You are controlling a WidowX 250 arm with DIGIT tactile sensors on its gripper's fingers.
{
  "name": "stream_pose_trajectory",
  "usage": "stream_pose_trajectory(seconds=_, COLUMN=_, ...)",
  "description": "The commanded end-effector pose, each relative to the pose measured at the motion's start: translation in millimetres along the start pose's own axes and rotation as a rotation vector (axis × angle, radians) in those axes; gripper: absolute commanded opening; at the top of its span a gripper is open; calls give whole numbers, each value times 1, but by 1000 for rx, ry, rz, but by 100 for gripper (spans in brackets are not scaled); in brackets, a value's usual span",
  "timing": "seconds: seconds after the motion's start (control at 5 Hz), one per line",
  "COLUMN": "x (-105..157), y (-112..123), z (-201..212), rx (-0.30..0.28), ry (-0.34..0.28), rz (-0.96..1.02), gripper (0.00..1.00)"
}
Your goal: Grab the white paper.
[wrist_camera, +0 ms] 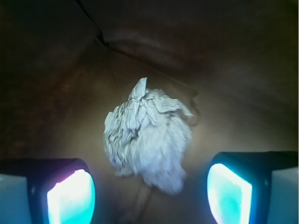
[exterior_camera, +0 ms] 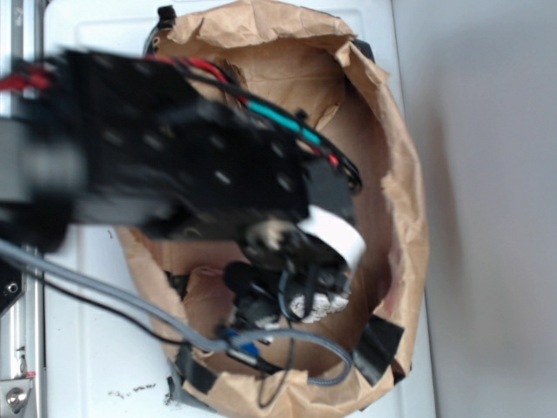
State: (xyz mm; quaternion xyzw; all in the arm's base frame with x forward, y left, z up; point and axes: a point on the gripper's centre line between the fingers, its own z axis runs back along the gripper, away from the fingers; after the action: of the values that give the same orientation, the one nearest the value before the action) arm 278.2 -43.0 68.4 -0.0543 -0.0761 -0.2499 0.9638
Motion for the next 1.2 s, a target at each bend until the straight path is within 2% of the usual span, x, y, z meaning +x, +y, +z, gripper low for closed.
stream_pose_trajectory(seconds=0.0, x=15, y=-36, z=-29, rx=69, ry=117, rz=-19, gripper=100)
stream_pose_trajectory(seconds=0.2, x=15, y=-34, z=-26, rx=103, ry=108, rz=21, gripper=0)
stream_pose_trajectory(seconds=0.4, x=15, y=-25, z=-12, rx=66, ry=62, rz=57, gripper=0)
stream_pose_trajectory(seconds=0.6, x=14, y=-14, z=14, rx=35, ry=-14, rz=124, gripper=0)
stream_pose_trajectory(seconds=0.8, x=5, y=27, z=61, rx=16, ry=-97, rz=190, gripper=0)
stream_pose_trajectory(seconds=1.0, x=-3, y=52, z=90, rx=-3, ry=-149, rz=247, gripper=0)
